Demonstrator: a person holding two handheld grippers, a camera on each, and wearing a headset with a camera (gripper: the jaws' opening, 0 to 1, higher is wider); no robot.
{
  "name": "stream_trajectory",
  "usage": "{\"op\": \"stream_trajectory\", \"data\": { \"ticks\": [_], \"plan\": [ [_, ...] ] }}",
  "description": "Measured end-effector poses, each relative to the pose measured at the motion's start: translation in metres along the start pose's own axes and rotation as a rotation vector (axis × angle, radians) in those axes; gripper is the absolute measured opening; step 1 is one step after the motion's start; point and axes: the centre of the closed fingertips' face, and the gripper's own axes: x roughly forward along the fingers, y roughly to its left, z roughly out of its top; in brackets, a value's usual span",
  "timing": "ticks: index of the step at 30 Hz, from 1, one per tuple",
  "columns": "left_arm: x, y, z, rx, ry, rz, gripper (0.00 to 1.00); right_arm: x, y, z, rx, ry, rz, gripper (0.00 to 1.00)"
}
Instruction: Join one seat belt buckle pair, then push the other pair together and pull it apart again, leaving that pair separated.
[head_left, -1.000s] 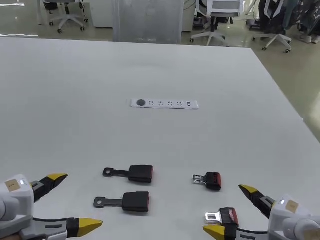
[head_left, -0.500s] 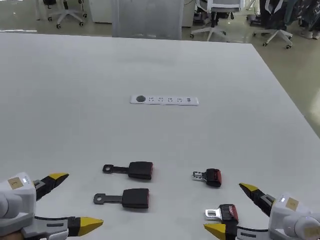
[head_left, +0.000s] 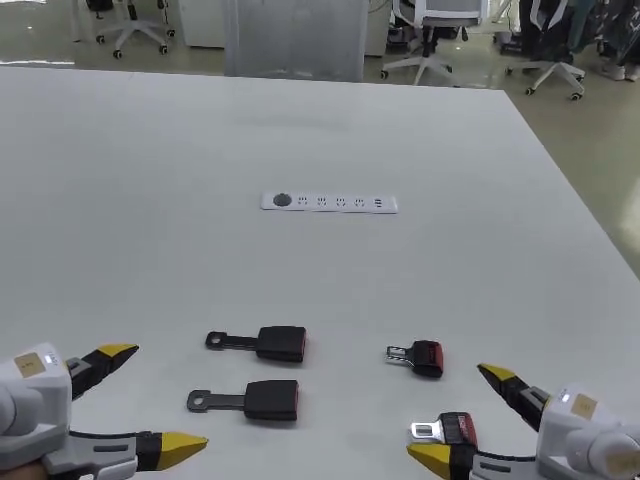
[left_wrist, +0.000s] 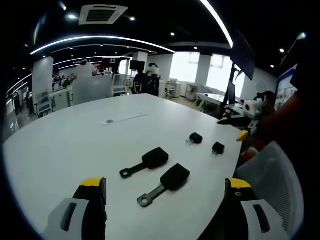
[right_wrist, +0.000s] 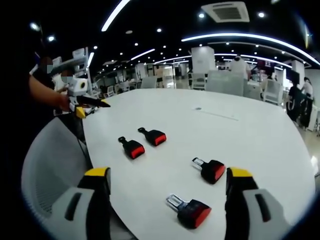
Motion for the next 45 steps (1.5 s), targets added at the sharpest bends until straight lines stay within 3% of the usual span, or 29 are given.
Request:
{"op": "stream_trajectory", "data": {
  "ticks": [33,45],
  "plan": [
    [-0.0017,-0.0017,0.0041,0.014,-0.004,-0.003,1.00,-0.0030,-0.0033,0.0045,-0.014,-0.007,-0.003,0.97],
    [0.0007,-0.0035,0.0021,0.025,0.010,-0.011,1.00,-0.0041,-0.0010,0.0002,-0.021,0.014,0.006,0.97]
  ]
}}
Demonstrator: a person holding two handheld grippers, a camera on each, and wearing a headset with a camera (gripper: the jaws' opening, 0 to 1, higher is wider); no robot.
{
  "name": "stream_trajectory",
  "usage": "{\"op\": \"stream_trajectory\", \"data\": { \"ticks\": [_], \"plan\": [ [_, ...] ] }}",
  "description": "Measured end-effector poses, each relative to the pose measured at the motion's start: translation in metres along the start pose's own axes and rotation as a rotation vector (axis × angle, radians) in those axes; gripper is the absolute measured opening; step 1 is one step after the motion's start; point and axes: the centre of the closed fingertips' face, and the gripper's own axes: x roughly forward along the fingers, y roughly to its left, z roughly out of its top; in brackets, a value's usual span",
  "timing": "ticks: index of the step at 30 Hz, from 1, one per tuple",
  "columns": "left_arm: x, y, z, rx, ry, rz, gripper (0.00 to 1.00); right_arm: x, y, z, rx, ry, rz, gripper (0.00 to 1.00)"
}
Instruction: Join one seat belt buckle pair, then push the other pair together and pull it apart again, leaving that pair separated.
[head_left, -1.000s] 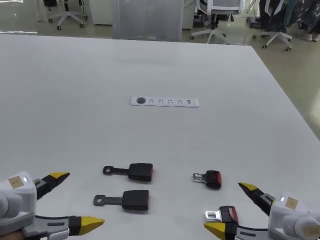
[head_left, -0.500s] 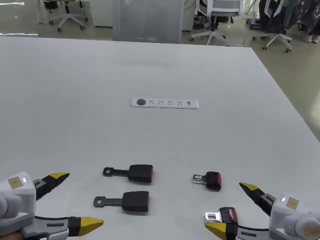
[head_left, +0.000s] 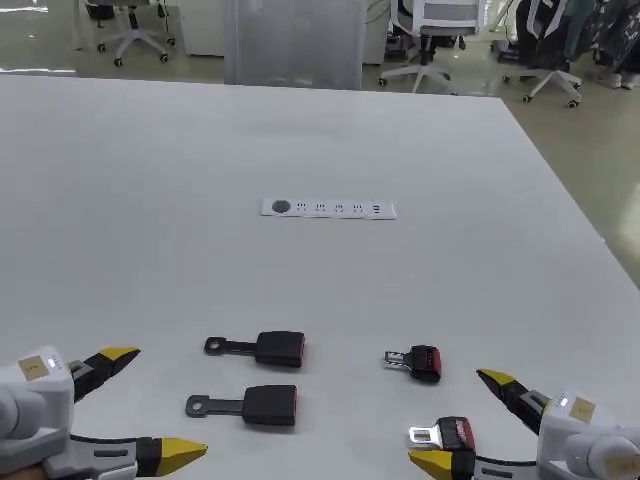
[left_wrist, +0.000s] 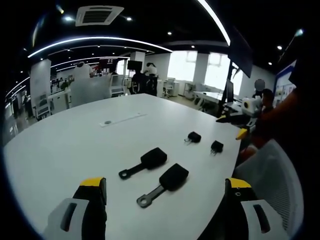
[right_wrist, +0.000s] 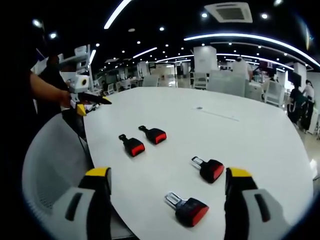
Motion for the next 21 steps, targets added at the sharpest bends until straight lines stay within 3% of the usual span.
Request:
{"op": "stream_trajectory", "data": {
  "ticks": [21],
  "plan": [
    [0.017,-0.008,-0.005,0.023,0.034,-0.035,0.99,-0.002,-0.009,-0.019,-0.022,0.069,0.014,0.92]
  ]
}}
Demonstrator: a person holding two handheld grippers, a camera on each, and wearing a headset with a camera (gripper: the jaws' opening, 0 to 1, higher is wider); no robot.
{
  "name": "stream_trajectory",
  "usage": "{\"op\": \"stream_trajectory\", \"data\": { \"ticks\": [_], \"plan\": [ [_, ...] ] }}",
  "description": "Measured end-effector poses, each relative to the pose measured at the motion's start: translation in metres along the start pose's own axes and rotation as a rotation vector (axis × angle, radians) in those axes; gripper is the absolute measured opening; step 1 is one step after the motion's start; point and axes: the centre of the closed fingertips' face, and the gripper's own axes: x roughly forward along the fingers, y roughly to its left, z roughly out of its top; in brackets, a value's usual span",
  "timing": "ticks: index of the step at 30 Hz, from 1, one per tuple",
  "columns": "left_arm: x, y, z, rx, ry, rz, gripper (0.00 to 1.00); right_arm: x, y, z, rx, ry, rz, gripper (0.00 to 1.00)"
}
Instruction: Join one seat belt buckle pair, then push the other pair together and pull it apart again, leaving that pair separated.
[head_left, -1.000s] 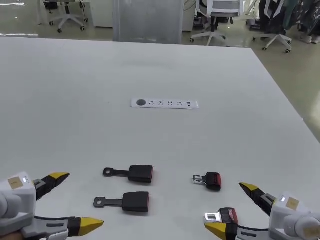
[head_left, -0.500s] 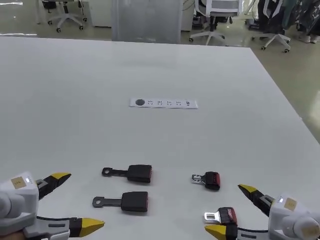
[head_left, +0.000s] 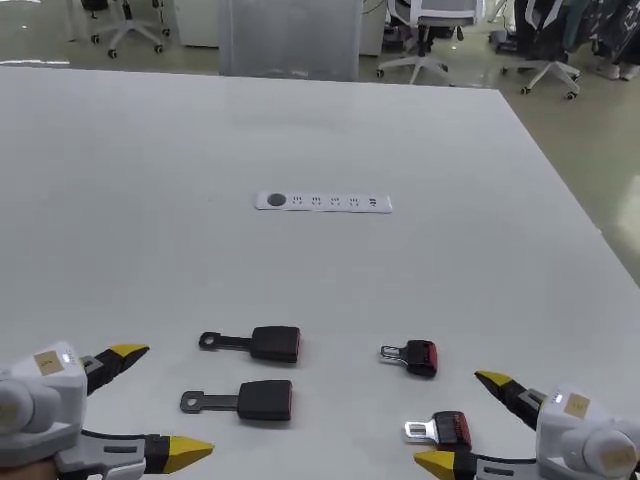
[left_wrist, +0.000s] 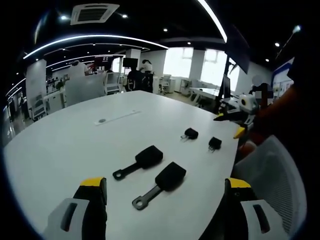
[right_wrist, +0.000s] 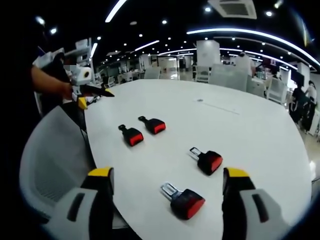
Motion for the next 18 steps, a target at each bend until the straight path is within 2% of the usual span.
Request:
{"op": "stream_trajectory", "data": {
  "ticks": [9,18],
  "plan": [
    [0.013,0.000,-0.004,0.009,0.027,-0.019,0.98,0.002,-0.006,-0.009,-0.006,0.040,0.019,0.90],
    [0.031,-0.003,-0.009,0.037,0.066,-0.046,0.95,0.006,-0.007,-0.026,-0.034,0.104,0.064,0.87]
  ]
}}
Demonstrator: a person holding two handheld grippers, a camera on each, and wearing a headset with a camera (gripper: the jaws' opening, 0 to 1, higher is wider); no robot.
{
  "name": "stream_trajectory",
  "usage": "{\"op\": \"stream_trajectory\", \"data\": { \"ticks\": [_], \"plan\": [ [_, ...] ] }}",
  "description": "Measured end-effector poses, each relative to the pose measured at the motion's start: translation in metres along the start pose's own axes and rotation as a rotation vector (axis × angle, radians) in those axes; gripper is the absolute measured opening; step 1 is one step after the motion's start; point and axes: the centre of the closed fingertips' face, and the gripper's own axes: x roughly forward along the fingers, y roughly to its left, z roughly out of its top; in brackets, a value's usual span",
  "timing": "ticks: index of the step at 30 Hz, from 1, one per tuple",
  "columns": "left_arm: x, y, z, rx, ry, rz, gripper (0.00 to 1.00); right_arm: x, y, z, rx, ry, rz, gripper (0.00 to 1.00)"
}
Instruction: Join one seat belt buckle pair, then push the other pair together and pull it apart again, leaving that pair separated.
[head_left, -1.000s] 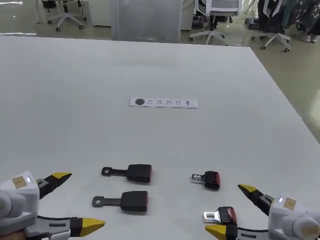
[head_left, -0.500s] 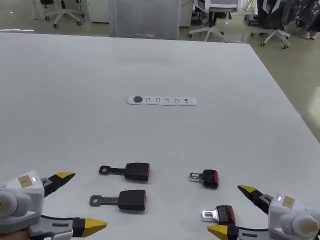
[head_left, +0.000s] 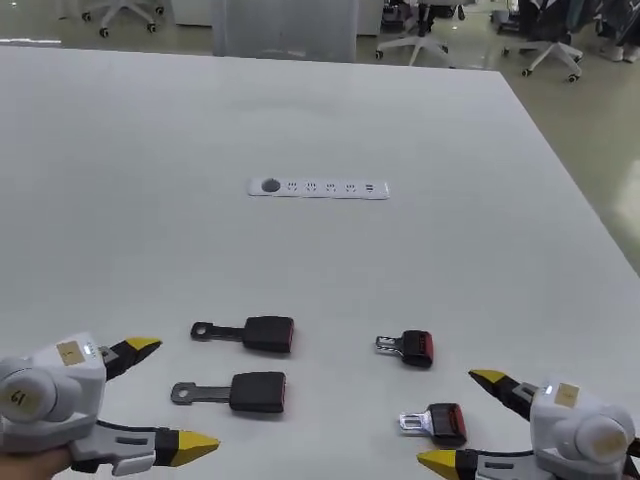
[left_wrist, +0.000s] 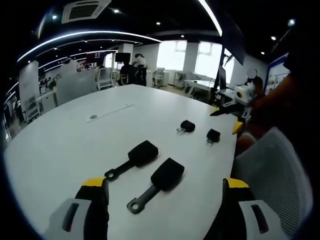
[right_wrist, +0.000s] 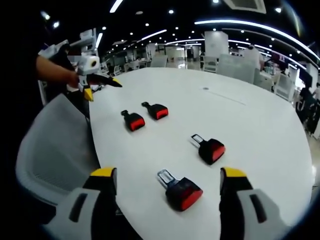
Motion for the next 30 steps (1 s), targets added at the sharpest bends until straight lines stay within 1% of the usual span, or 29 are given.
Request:
{"op": "stream_trajectory", "data": {
  "ticks": [4,7,10,13,17,21,24,26,30],
  "plan": [
    [0.008,0.000,0.000,0.010,0.012,-0.011,0.94,0.001,-0.002,-0.005,-0.003,0.017,0.012,0.87],
    [0.012,0.000,0.000,0.020,0.022,-0.018,0.93,0.001,-0.002,-0.010,-0.016,0.040,0.023,0.86],
    [0.018,0.000,-0.001,0.027,0.035,-0.030,0.91,0.003,-0.006,-0.014,-0.018,0.056,0.028,0.84],
    [0.024,-0.001,-0.006,0.044,0.063,-0.044,0.90,0.003,-0.008,-0.017,-0.023,0.072,0.035,0.84],
    [0.032,-0.001,-0.009,0.059,0.082,-0.064,0.89,0.004,-0.009,-0.024,-0.048,0.110,0.055,0.81],
    [0.041,0.000,-0.016,0.081,0.107,-0.089,0.87,0.005,-0.012,-0.029,-0.056,0.132,0.067,0.81],
    [0.047,-0.002,-0.019,0.098,0.130,-0.105,0.86,0.006,-0.013,-0.032,-0.063,0.143,0.078,0.80],
    [0.052,-0.003,-0.020,0.108,0.136,-0.118,0.85,0.007,-0.013,-0.035,-0.072,0.155,0.089,0.79],
    [0.060,-0.003,-0.025,0.123,0.161,-0.131,0.83,0.008,-0.013,-0.041,-0.102,0.188,0.113,0.79]
  ]
}}
